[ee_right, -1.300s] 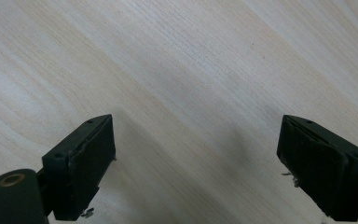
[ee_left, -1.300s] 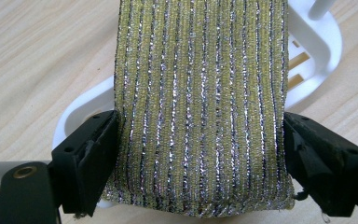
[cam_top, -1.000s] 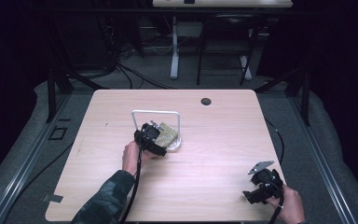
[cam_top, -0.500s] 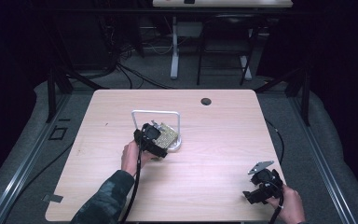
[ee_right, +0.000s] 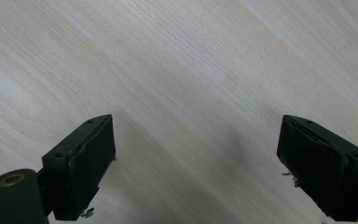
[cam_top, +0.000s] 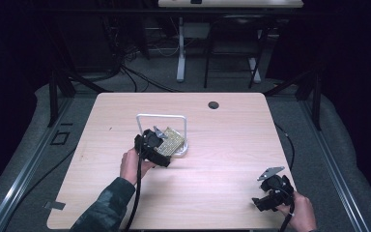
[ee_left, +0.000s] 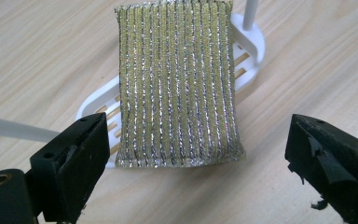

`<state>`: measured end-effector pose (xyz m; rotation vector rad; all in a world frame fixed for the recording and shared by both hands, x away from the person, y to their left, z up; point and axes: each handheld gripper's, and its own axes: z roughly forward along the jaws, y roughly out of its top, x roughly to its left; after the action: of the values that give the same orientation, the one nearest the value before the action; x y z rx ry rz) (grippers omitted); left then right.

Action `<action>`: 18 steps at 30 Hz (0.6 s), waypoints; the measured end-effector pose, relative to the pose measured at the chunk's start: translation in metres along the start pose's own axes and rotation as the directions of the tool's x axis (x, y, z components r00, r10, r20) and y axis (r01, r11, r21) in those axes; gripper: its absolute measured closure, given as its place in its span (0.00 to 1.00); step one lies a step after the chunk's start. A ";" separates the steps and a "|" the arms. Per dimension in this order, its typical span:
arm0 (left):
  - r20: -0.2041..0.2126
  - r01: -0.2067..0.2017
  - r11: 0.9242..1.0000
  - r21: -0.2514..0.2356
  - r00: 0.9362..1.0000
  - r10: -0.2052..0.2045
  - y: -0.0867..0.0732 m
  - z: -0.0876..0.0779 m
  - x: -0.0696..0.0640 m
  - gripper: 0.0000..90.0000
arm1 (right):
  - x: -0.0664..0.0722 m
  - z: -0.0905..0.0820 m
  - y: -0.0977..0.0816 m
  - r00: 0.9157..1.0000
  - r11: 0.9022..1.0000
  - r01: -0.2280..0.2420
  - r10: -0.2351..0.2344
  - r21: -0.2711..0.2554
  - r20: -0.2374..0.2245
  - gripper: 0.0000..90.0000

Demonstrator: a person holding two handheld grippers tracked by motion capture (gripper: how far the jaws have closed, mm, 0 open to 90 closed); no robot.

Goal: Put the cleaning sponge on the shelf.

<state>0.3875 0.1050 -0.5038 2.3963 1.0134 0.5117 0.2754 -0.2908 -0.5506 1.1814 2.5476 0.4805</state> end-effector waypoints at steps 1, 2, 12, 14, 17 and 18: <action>-0.005 -0.005 1.000 -0.005 1.000 0.005 -0.002 -0.005 -0.001 0.07 | 0.000 0.000 0.000 1.000 1.000 -0.004 0.004 -0.001 0.002 0.12; -0.006 -0.007 1.000 -0.008 1.000 0.007 -0.004 -0.008 -0.002 0.07 | 0.000 0.000 0.000 1.000 1.000 0.000 0.000 -0.001 0.001 0.12; -0.025 -0.013 1.000 -0.016 1.000 0.013 -0.027 -0.029 -0.002 0.05 | 0.001 0.000 0.001 1.000 1.000 0.004 -0.004 0.001 0.005 0.12; -0.024 -0.020 1.000 -0.010 1.000 0.020 -0.034 -0.036 -0.003 0.04 | 0.001 -0.001 0.001 1.000 1.000 0.003 -0.003 0.003 0.001 0.12; -0.028 -0.025 1.000 -0.014 0.999 0.024 -0.040 -0.043 -0.004 0.04 | 0.001 -0.001 0.001 1.000 1.000 0.003 -0.003 -0.002 0.003 0.12; -0.030 -0.028 1.000 -0.014 0.999 0.028 -0.043 -0.045 -0.004 0.04 | 0.001 -0.001 0.001 1.000 1.000 0.000 0.000 -0.001 0.002 0.12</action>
<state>0.3379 0.1408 -0.4918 2.4002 0.9866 0.5642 0.2752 -0.2899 -0.5492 1.1811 2.5451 0.4810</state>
